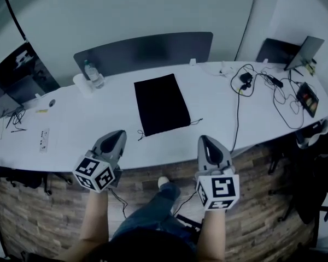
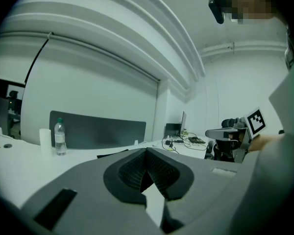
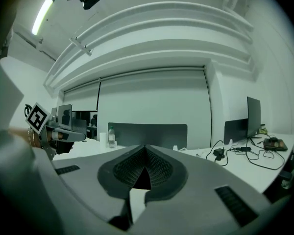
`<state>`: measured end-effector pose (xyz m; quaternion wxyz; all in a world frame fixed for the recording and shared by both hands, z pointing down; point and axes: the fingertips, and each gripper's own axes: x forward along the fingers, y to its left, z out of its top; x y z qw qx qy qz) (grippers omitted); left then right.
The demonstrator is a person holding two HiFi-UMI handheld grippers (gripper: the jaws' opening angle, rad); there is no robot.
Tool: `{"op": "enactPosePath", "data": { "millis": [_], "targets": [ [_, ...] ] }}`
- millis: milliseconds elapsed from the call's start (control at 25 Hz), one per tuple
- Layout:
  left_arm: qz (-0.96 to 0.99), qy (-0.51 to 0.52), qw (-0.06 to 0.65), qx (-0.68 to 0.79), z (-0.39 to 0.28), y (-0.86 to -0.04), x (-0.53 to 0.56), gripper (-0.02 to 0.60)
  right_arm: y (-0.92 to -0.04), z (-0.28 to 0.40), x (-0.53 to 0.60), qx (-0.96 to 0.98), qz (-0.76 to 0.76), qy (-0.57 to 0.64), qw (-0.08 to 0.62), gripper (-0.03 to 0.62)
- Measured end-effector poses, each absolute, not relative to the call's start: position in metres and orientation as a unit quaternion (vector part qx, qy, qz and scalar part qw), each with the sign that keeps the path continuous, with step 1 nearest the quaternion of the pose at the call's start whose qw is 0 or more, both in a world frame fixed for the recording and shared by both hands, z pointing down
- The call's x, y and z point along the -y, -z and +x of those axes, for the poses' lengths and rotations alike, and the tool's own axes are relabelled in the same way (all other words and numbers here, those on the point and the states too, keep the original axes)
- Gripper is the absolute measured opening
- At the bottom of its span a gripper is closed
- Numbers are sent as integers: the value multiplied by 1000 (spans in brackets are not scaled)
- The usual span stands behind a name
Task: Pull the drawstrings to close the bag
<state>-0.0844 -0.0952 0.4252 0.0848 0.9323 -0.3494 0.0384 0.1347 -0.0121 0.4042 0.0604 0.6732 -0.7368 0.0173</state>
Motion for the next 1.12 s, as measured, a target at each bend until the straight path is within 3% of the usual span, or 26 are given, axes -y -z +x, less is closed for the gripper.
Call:
{"op": "enactPosePath", "data": {
  "millis": [280,480,720,1120],
  "targets": [
    [932,-195,93,292,-58,-516,120,0,-470,171,69,746,652,-84,108,-5],
    [910,-285,144,263,-54,-580,138,91,-501,189,113,750,635,-124,135,-5],
    [876,-406,147,217,-51,-647,161,94,-527,203,161,756,613,-137,184,-5],
    [843,-480,167,178,-43,-684,169,92,-538,229,189,765,586,-149,223,-5]
  ]
}}
